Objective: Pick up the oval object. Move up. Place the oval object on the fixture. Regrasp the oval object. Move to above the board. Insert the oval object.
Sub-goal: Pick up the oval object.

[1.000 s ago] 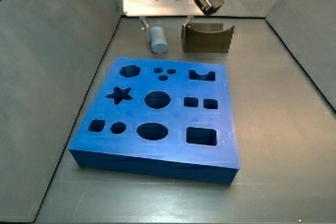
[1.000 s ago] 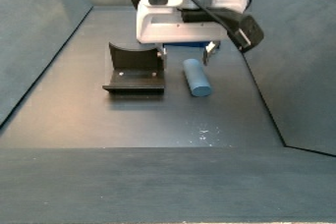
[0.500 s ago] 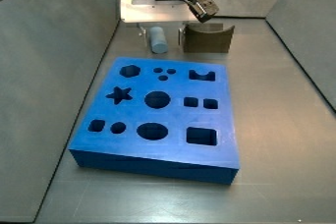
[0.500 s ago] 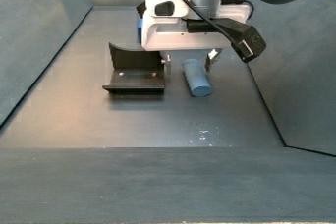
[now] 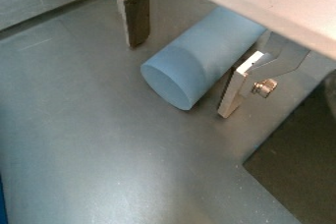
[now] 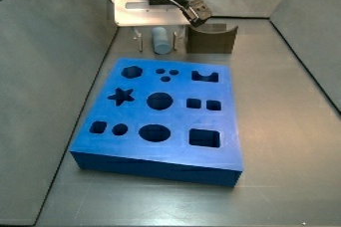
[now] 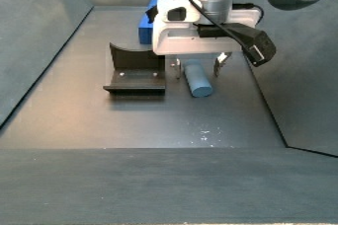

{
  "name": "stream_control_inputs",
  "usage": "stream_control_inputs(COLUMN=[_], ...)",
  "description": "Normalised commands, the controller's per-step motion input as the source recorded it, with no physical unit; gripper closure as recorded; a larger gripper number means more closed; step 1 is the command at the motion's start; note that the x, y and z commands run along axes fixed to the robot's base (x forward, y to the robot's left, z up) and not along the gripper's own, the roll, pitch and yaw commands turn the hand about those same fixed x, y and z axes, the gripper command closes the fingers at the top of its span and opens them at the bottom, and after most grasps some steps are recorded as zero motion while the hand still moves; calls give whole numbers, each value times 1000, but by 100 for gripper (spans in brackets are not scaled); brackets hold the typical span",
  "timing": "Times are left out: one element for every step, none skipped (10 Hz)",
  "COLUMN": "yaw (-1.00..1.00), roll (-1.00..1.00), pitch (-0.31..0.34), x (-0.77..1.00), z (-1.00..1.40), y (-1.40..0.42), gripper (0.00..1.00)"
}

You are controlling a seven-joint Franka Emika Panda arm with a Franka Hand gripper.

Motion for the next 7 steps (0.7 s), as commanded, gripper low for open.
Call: stream_control_inputs(yaw=[0, 0, 0, 0, 0, 0, 0], roll=[0, 110, 0, 0, 0, 0, 0], pitch=[0, 0, 0, 0, 0, 0, 0], x=[0, 0, 0, 0, 0, 0, 0], z=[0, 0, 0, 0, 0, 0, 0], y=[0, -109, 0, 0, 0, 0, 0], gripper=[100, 100, 100, 100, 100, 100, 100])
